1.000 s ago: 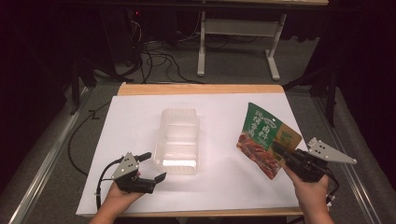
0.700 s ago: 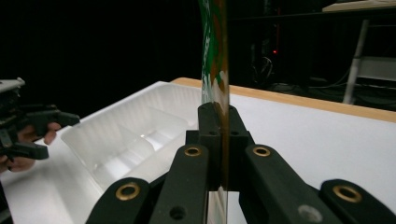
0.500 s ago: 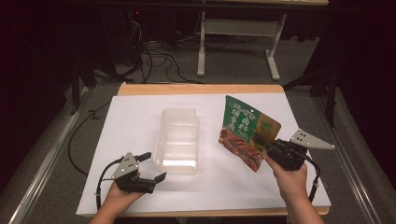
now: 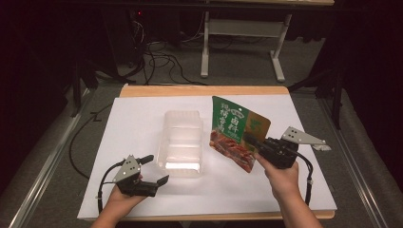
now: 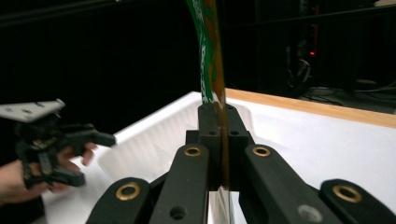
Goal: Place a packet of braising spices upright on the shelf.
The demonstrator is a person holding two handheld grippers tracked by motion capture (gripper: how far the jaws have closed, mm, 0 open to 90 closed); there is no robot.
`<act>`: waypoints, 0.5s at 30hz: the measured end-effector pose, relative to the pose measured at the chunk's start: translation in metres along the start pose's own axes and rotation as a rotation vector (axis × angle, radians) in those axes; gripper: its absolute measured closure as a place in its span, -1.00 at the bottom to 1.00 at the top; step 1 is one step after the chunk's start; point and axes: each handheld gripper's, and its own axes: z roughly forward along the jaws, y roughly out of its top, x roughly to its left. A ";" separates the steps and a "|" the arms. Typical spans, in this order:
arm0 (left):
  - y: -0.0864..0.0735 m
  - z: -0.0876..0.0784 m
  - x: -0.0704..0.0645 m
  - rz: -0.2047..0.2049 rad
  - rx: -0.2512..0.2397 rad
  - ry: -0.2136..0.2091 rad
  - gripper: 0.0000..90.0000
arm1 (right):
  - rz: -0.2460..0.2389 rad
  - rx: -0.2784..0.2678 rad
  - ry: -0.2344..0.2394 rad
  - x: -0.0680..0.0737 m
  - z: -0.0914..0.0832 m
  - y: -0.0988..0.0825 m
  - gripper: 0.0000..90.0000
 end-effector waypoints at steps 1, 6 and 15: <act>0.000 0.000 0.000 -0.002 -0.002 0.001 -0.79 | -0.002 -0.003 0.007 0.001 0.002 0.002 1.00; 0.000 0.000 0.000 -0.004 -0.004 0.001 -0.79 | -0.007 -0.002 0.034 0.010 0.012 0.009 1.00; 0.000 -0.001 0.001 -0.006 -0.005 0.004 -0.79 | -0.037 0.006 0.080 0.026 0.037 0.014 1.00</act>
